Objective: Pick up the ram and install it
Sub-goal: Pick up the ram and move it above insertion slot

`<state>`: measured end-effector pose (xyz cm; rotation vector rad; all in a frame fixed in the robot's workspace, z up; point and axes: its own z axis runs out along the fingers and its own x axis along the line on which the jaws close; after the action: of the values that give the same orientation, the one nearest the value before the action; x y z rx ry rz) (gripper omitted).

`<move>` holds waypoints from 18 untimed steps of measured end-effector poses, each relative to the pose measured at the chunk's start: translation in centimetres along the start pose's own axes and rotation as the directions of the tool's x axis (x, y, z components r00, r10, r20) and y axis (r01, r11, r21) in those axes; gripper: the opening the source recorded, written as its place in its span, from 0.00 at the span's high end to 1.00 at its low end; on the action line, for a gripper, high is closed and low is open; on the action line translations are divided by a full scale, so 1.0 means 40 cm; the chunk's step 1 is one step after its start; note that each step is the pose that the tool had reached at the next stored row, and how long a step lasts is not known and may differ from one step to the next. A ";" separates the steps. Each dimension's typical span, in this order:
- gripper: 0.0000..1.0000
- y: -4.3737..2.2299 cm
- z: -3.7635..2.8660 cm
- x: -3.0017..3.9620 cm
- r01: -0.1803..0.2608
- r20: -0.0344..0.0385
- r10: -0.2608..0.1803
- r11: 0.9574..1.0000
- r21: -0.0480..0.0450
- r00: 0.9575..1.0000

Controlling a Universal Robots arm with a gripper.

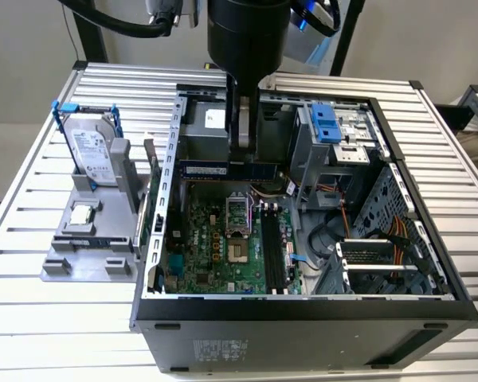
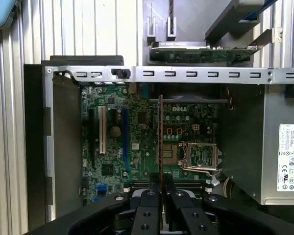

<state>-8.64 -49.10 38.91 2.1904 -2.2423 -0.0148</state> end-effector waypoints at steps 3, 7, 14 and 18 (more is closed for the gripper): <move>1.00 -0.013 0.000 0.000 0.000 0.000 0.000 1.000 0.000 1.000; 1.00 -0.028 0.000 -0.003 0.000 0.000 0.000 1.000 0.000 1.000; 1.00 -0.047 -0.001 -0.027 0.000 0.000 0.000 1.000 0.000 1.000; 1.00 -0.054 -0.001 -0.053 0.000 -0.001 0.000 1.000 0.000 1.000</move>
<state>-6.44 -47.05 38.90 2.1900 -2.2419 -0.0138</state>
